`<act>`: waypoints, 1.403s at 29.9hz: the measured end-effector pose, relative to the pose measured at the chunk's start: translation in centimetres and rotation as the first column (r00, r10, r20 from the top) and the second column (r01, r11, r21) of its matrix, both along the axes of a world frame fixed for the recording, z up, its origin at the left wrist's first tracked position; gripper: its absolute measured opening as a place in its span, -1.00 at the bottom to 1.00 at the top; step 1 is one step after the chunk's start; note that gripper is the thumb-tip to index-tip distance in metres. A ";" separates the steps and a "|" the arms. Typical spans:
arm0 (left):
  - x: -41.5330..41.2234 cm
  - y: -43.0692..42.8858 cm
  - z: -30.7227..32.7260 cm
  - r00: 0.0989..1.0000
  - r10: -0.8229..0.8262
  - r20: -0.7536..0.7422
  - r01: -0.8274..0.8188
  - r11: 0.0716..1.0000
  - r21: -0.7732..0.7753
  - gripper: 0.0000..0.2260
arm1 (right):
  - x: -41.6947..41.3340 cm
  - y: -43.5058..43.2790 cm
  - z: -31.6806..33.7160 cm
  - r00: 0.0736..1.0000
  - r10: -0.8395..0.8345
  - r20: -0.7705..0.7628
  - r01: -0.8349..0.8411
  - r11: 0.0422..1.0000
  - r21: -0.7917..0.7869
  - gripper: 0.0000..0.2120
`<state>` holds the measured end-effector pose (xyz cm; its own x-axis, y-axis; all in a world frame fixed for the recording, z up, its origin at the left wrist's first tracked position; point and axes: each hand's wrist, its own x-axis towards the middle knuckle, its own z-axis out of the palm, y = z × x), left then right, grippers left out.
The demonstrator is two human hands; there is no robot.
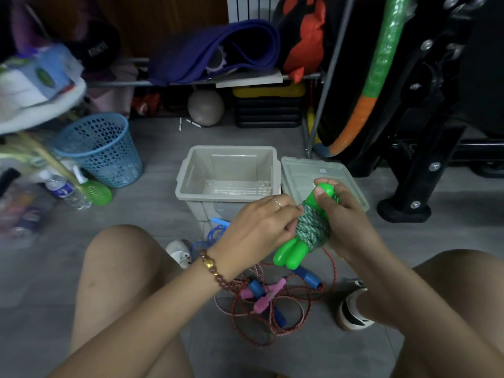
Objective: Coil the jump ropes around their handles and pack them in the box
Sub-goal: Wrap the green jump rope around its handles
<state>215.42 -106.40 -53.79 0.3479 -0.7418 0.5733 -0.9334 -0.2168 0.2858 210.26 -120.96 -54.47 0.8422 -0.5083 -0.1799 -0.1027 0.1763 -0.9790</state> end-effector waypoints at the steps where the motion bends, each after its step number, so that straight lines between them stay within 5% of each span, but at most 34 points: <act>1: 0.2 0.1 0.0 1.000 0.008 0.015 -0.008 1.000 -0.005 -0.87 | 0.2 0.2 0.0 1.000 -0.003 -0.006 0.003 1.000 -0.018 -0.84; 14: 0.6 -0.1 -0.7 0.985 0.099 0.143 -0.092 0.994 -0.050 -0.86 | 0.9 0.4 1.2 0.993 -0.032 -0.115 0.027 0.999 -0.042 -0.92; 16: 0.7 -0.4 -0.9 0.997 0.068 0.040 -0.064 0.993 -0.094 -0.87 | 0.7 0.1 1.2 0.993 -0.017 -0.115 0.022 0.999 0.043 -0.97; 18: 0.8 -0.6 -1.1 0.975 0.003 -0.222 -0.037 0.988 -0.150 -0.86 | 0.5 0.0 1.2 0.993 -0.012 -0.113 0.026 0.993 0.117 -0.96; 21: 1.2 -0.7 -0.9 0.764 -0.089 -0.638 -0.033 0.984 -0.176 -0.90 | 0.4 0.2 1.5 0.985 -0.059 -0.164 0.062 0.998 0.012 -0.90; 25: 1.8 -0.4 -0.5 0.635 -0.126 -0.762 0.005 0.987 -0.159 -0.86 | 0.1 0.3 0.7 0.987 -0.023 -0.161 0.025 1.000 0.015 -0.97; 29: 1.4 -0.9 -0.9 0.737 -0.105 -0.667 0.032 0.992 -0.120 -0.92 | -0.3 -0.9 0.6 0.987 0.005 -0.161 0.015 0.992 0.126 -0.95; 32: 1.6 -1.1 0.2 0.952 -0.123 -0.279 0.120 0.992 -0.030 -0.80 | -0.6 -1.7 1.2 0.974 0.099 -0.204 -0.023 0.938 0.345 -0.79; 35: 1.7 -1.0 1.0 0.992 -0.123 0.004 0.123 0.989 0.078 -0.76 | -0.7 -1.9 1.0 0.958 0.198 -0.206 -0.111 0.923 0.369 -0.74; 42: 1.1 -0.8 0.3 0.994 -0.069 -0.080 0.077 0.992 0.102 -0.78 | 0.1 -1.9 1.1 0.973 0.080 -0.216 -0.051 0.989 0.140 -0.80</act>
